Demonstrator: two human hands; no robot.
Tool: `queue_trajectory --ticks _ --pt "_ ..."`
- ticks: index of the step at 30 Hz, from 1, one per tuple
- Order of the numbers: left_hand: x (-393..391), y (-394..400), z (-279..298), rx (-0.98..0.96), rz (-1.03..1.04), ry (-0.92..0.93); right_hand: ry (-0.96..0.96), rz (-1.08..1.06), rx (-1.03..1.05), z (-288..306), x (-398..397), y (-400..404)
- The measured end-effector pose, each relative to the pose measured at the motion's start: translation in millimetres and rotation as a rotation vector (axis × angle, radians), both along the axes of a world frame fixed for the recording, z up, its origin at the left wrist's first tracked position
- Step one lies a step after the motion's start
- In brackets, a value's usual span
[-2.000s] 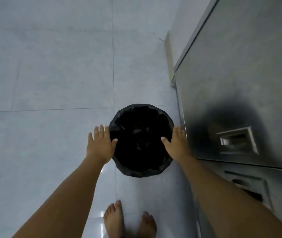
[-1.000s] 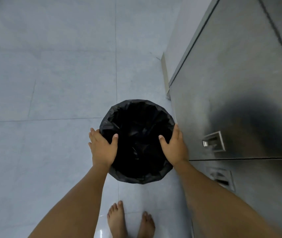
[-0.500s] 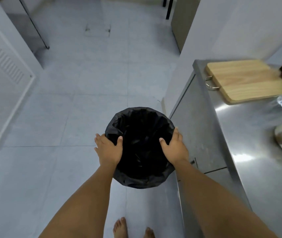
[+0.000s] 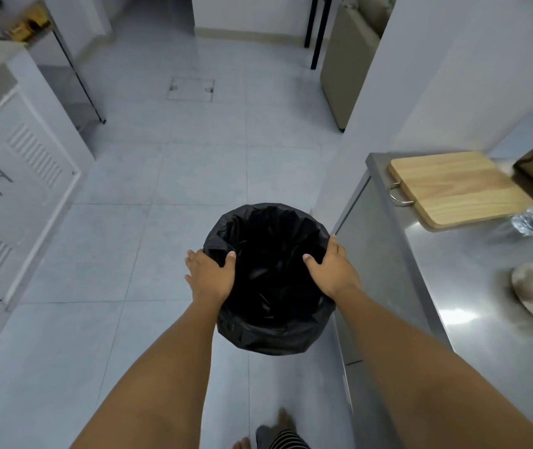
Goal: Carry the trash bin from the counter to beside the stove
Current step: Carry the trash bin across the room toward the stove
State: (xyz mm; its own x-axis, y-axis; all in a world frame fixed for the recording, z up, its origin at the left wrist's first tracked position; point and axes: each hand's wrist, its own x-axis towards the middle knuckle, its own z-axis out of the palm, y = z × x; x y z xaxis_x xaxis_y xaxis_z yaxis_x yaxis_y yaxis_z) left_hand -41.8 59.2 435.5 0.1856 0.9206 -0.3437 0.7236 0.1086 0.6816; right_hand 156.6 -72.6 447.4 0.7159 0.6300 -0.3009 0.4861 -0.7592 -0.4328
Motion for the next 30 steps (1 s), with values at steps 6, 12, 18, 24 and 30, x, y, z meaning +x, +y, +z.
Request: queue_trajectory --ticks 6,12,18,24,30 --pt "36.8 54.0 8.2 0.009 -0.015 0.011 -0.013 0.014 -0.009 10.3 39.9 52.6" --pt "105.0 113.1 18.8 0.033 0.029 0.052 -0.023 0.05 -0.011 26.6 107.8 119.6" --pt "177.3 169.3 24.5 0.026 0.094 0.046 -0.046 0.089 -0.02 43.7 184.4 186.4" --pt "237.4 233.5 26.5 0.036 0.055 0.043 -0.054 0.079 -0.014 44.2 247.7 246.2" --pt "300.2 315.1 22.5 0.043 0.023 0.051 -0.046 0.064 0.006 36.1 310.2 326.4"
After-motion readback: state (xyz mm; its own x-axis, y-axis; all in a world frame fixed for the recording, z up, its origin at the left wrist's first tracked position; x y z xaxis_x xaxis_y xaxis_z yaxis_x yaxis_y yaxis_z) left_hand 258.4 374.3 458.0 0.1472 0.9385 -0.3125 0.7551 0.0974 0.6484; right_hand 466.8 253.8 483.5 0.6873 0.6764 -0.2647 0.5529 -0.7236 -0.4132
